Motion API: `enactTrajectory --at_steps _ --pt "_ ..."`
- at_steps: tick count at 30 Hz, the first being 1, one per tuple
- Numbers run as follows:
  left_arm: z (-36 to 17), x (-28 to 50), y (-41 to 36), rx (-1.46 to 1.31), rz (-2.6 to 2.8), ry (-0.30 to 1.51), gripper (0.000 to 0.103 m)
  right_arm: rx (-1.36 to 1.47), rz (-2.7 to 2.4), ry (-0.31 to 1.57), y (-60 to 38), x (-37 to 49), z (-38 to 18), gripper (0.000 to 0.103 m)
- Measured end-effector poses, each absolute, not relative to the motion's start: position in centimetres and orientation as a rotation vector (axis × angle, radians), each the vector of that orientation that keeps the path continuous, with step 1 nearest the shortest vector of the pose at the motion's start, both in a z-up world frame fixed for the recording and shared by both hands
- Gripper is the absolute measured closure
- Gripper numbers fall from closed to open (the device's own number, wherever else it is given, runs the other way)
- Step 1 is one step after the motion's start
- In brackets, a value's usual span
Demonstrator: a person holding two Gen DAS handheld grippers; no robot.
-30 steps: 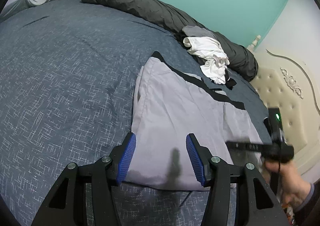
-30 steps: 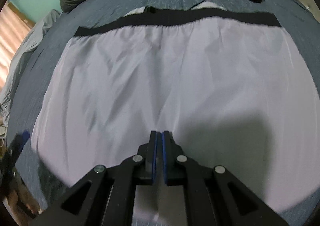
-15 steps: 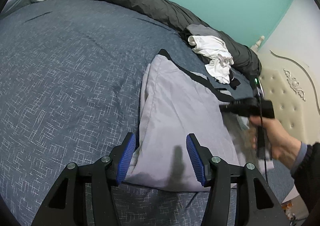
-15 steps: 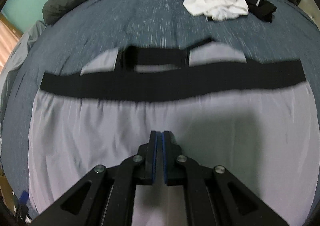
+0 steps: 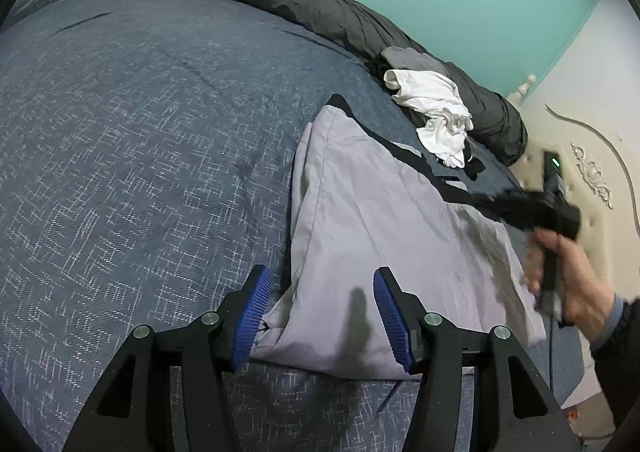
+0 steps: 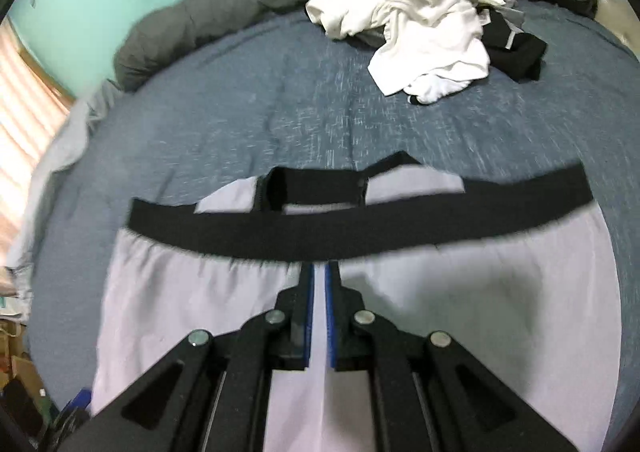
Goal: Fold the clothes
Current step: 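Grasp the folded grey jacket's side edge with the left tool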
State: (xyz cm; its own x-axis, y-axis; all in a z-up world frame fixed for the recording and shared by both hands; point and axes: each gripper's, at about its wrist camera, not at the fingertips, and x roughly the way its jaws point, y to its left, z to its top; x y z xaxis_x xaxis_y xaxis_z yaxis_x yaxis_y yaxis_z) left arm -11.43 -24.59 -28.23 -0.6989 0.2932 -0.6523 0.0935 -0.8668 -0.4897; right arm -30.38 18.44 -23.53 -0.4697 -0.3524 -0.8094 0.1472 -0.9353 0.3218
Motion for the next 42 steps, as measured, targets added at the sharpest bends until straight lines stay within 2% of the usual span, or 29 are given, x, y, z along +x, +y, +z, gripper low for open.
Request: enactTrajectory --at_steps 3,7,17,22,26,32,34,39,41,42 --pt "-28.0 -10.7 -24.9 -1.150 2.679 -0.798 0.045 1.387 -2.437 -0.342 19.3 -27.9 -24.2 0.097" --pt "-28.5 -10.0 -24.9 -1.175 2.641 -0.861 0.029 1.342 -2.448 -0.392 20.9 -24.5 -25.0 0.097" --pt "-30.0 -8.7 -24.5 -1.245 2.577 -0.935 0.029 1.229 -2.531 -0.517 26.0 -16.1 -25.7 0.094" --pt "-30.7 -8.2 -24.6 -1.232 2.527 -1.038 0.029 1.176 -2.561 -0.579 28.2 -14.3 -26.6 0.077" --pt "-31.3 -8.1 -24.5 -1.223 2.502 -1.113 0.029 1.155 -2.558 -0.650 30.0 -13.7 -27.8 0.076" --pt "-31.6 -8.9 -23.9 -1.221 2.521 -1.134 0.029 1.132 -2.571 -0.743 32.0 -13.4 -29.1 0.076" --pt "-32.1 -9.2 -23.9 -1.226 2.516 -1.156 0.032 1.135 -2.558 -0.761 32.3 -13.4 -29.5 0.076" --pt "-33.3 -10.0 -24.1 -1.243 2.518 -1.210 0.055 1.121 -2.555 -0.763 32.8 -13.4 -29.6 0.076" --pt "-33.3 -10.3 -24.1 -1.229 2.520 -1.225 0.061 1.113 -2.564 -0.756 33.1 -13.2 -29.5 0.076" --pt "-33.3 -10.4 -24.0 -1.222 2.521 -1.226 0.068 1.107 -2.571 -0.756 33.4 -13.2 -29.4 0.076"
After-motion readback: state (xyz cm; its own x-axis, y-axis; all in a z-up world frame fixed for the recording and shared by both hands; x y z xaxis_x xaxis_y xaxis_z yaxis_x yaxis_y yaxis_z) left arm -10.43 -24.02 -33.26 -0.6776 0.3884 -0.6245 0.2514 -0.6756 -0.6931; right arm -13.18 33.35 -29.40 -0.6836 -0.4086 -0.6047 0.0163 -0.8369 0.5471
